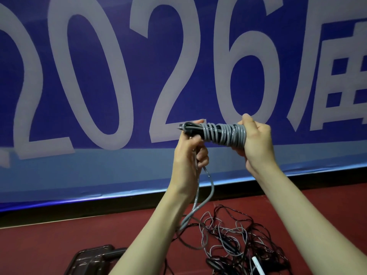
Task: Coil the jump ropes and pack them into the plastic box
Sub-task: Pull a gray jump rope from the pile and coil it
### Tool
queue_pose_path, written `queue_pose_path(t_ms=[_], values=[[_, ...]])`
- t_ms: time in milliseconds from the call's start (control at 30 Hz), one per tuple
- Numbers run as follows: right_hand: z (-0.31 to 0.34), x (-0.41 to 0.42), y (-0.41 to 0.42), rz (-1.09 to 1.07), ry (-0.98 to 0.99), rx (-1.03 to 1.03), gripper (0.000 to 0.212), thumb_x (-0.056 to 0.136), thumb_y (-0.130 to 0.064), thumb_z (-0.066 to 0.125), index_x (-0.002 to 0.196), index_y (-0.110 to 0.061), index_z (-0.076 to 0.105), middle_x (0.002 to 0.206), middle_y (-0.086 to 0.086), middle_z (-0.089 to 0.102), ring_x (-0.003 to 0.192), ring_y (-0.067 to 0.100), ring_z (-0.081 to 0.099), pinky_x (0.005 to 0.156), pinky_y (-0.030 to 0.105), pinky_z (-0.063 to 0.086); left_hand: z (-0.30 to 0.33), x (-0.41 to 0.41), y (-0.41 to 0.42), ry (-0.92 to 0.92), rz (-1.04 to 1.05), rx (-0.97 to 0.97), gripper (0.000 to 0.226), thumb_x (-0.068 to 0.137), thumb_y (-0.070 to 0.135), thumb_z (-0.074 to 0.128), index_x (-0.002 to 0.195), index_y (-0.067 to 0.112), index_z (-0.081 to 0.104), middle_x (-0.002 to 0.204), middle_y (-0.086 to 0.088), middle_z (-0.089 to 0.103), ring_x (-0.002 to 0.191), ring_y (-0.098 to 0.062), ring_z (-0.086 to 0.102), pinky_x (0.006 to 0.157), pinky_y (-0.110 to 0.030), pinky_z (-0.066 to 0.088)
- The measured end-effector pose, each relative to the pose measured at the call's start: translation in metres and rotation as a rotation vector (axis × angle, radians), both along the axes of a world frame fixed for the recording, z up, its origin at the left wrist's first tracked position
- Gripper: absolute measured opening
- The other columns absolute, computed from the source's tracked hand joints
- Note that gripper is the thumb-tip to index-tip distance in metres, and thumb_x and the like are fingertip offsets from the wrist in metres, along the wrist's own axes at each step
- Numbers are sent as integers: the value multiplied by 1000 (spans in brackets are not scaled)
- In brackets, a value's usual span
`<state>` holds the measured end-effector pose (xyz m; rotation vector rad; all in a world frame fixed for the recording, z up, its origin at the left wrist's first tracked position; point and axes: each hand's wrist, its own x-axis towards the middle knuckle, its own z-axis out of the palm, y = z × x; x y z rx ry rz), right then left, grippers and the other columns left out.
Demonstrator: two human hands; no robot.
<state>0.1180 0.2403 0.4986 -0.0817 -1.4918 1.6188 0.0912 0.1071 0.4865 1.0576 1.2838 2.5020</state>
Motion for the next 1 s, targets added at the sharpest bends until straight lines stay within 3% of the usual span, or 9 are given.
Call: queue_pose_path(t_ms=[133,300,567,767,933,1000], values=[[-2,-1,-7,-66,24,134,50,105,-26,37,62,-9,55,49,1,50,46,14,51,46,25,42,-2,-4,-3,-19,163,-61,37,83,49,60,105,19,62,63,8,40,47,-3,29,41,-14,26],[-2,-3,-15,-125,36,265,49,105,-26,36,72,3,56,59,11,50,56,24,50,51,31,43,-4,-1,-4,39,199,-96,31,91,45,54,105,20,66,65,3,30,48,-6,28,42,-17,27],[0,1,-12,-120,21,395,47,105,-23,35,72,4,55,58,9,48,52,15,46,48,28,39,2,-5,-11,115,151,-271,36,90,45,56,113,17,62,56,12,31,45,-5,26,41,-17,23],[8,10,-4,39,39,463,45,105,-22,36,77,4,59,57,4,50,49,6,46,44,19,39,4,0,-5,122,170,-274,43,83,47,53,114,18,63,58,8,32,45,-6,28,42,-18,23],[-3,1,3,112,-51,386,46,105,-26,38,75,2,59,52,-2,49,46,7,47,43,21,39,-2,-3,-5,145,221,-352,26,94,41,48,103,23,66,58,7,29,46,-8,25,42,-19,21],[-10,-7,2,65,-71,324,46,104,-26,39,75,5,56,54,3,47,45,9,46,44,23,38,-3,-6,-5,143,254,-403,26,98,39,46,88,23,64,56,7,30,47,-8,26,43,-20,22]])
